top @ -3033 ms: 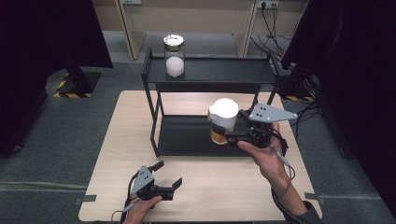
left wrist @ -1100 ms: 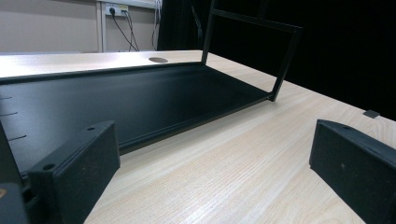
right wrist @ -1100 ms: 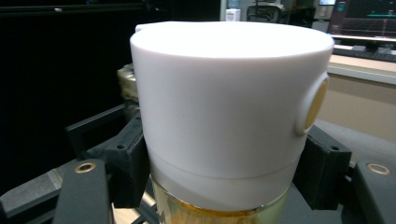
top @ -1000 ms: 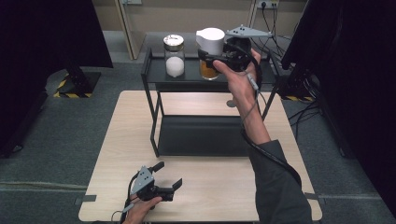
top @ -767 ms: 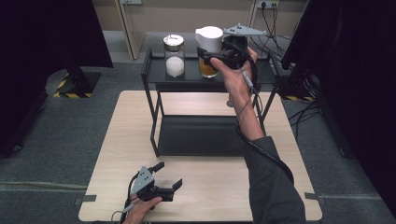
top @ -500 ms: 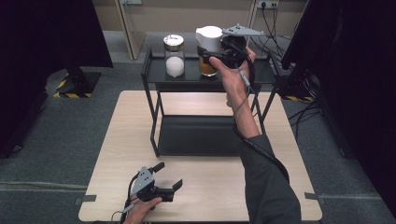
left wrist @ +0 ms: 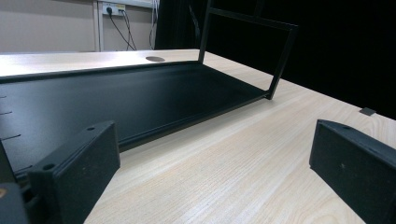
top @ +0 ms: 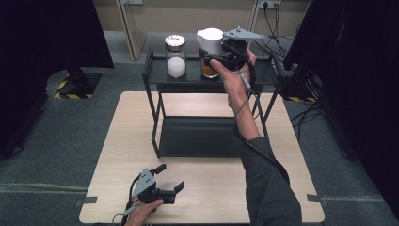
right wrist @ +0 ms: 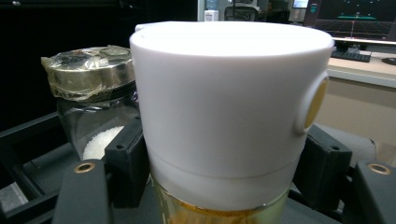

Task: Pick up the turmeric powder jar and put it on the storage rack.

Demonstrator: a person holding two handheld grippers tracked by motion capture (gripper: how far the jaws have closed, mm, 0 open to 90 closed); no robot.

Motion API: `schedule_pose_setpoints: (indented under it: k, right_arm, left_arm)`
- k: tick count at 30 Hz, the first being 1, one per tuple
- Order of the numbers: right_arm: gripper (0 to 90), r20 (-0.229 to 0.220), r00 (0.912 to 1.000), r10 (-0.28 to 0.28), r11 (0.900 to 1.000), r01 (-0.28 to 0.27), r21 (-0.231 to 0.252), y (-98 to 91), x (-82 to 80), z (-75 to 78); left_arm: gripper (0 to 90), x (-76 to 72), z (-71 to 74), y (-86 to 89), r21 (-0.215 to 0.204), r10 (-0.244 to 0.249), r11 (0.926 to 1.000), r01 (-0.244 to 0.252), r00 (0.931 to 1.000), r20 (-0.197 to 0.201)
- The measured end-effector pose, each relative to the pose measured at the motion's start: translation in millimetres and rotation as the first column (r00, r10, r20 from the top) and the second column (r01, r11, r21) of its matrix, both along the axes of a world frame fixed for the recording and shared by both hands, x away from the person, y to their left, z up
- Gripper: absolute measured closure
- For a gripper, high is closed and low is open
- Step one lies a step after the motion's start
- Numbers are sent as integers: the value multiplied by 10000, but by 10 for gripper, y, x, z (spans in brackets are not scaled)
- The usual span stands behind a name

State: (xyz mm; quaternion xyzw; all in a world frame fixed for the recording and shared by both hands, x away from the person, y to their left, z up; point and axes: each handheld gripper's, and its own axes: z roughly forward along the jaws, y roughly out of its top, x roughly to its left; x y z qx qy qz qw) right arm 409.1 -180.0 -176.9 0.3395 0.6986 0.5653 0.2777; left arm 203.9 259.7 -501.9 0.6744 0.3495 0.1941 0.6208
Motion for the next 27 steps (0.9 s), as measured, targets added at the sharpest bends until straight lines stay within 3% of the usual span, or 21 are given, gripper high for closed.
schedule_pose_setpoints:
  k: [4,8,10,18,27]
  right_arm:
    - [146,-140,9999,-2,10000,2,18,-10,-4,21]
    - [60,-45,9995,-314,9995,314,-98,4,-68,31]
    - [24,-226,9993,-284,9996,285,67,-21,-78,38]
    - [4,-146,9997,-210,9997,207,-149,-96,-144,31]
    - [4,-217,9996,192,9991,-183,371,-284,-177,-67]
  left_arm:
    - [11,2,-2,-1,0,-7,10000,7,10000,-16]
    - [11,4,0,-4,29,-20,10000,20,10000,-26]
    - [11,4,-1,-3,24,-18,10000,18,10000,-25]
    - [11,5,-3,-2,11,-17,10000,17,10000,-32]
    - [11,5,-5,-2,-7,15,10000,-15,10000,-44]
